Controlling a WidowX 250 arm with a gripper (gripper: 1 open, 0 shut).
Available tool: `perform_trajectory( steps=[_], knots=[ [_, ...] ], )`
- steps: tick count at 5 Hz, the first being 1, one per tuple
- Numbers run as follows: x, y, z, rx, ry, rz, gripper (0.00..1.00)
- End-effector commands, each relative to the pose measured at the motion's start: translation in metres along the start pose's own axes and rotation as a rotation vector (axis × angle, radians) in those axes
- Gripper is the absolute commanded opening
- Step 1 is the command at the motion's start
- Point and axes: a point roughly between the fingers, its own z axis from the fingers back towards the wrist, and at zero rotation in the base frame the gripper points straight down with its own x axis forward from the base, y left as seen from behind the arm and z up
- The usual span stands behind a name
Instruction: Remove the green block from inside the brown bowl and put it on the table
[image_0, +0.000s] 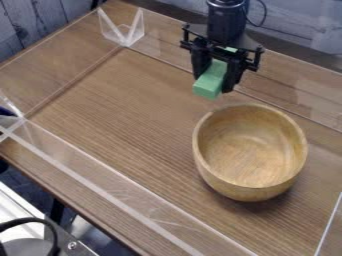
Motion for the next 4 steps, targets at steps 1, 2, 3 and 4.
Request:
perform_trajectory(
  steps=[1, 2, 3, 4],
  knots=[
    [0.016, 0.001, 0.016, 0.029, -0.077, -0.002, 0.00],
    [0.007, 0.002, 0.013, 0.035, -0.104, -0.003, 0.00],
    [-0.002, 0.001, 0.011, 0.038, -0.133, -0.008, 0.00],
    [0.004, 0.015, 0.003, 0.052, -0.134, 0.041, 0.00]
  ],
)
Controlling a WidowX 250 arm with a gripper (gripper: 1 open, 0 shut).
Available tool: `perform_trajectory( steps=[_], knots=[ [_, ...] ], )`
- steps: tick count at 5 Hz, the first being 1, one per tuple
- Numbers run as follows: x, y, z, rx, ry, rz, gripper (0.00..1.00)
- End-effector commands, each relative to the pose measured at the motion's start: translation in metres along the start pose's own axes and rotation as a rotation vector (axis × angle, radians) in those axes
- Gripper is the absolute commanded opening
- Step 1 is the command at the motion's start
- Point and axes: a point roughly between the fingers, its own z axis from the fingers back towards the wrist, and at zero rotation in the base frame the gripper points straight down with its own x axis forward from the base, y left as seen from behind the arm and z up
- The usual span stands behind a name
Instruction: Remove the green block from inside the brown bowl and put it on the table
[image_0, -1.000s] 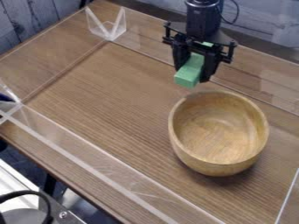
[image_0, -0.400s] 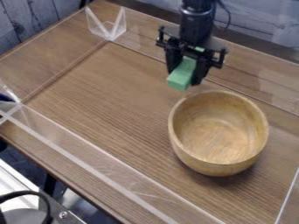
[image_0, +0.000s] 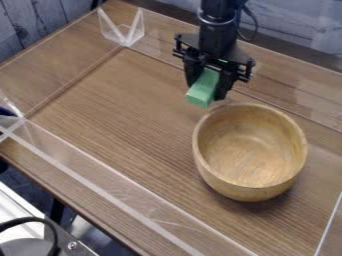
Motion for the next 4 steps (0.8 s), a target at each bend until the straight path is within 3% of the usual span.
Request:
perform_trajectory(
  steps=[1, 3, 4],
  knots=[
    [0.016, 0.017, 0.005, 0.018, -0.055, 0.058, 0.00],
    [0.013, 0.052, -0.018, 0.035, -0.030, 0.099, 0.00],
    [0.006, 0.060, -0.022, 0.017, -0.010, 0.107, 0.00]
  ],
)
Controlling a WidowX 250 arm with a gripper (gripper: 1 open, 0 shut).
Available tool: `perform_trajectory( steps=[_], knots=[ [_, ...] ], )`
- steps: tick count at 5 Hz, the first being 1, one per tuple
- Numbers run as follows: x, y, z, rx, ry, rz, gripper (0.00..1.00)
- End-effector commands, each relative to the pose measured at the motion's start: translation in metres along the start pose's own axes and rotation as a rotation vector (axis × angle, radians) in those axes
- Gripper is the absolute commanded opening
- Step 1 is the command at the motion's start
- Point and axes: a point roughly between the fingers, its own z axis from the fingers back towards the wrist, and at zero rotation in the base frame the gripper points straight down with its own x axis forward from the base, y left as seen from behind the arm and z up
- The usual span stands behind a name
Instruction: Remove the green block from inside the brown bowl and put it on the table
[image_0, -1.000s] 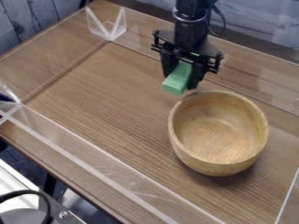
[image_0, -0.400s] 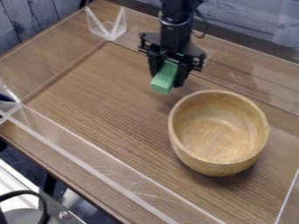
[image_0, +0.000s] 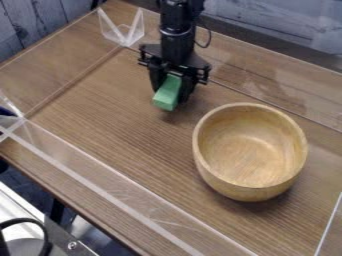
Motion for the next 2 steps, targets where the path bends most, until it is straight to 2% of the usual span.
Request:
perform_trajectory(
  steps=[1, 2],
  knots=[
    [0.0042, 0.0079, 0.0123, -0.017, -0.036, 0.007, 0.00],
    [0.0008, 0.0060, 0.0153, -0.027, -0.033, 0.018, 0.00]
  ],
)
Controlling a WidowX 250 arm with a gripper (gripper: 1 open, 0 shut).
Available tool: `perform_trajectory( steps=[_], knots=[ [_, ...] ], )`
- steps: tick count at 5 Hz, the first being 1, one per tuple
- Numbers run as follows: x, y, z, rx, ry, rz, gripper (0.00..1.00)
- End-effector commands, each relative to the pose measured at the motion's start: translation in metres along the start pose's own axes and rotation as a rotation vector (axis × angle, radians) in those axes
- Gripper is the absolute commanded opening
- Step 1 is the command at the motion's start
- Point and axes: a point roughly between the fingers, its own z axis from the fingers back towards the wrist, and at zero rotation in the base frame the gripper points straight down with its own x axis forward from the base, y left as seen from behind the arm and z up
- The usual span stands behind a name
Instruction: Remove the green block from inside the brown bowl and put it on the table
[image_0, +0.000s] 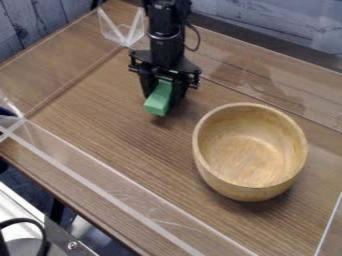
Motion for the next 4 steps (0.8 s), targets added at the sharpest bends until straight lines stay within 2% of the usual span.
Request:
perform_trajectory(
  steps=[1, 3, 4],
  knots=[
    [0.007, 0.000, 0.024, -0.010, -0.071, 0.018, 0.00],
    [0.009, 0.000, 0.016, 0.064, -0.064, -0.072, 0.00],
    [0.012, -0.001, 0.007, 0.037, -0.070, -0.073, 0.00]
  ],
)
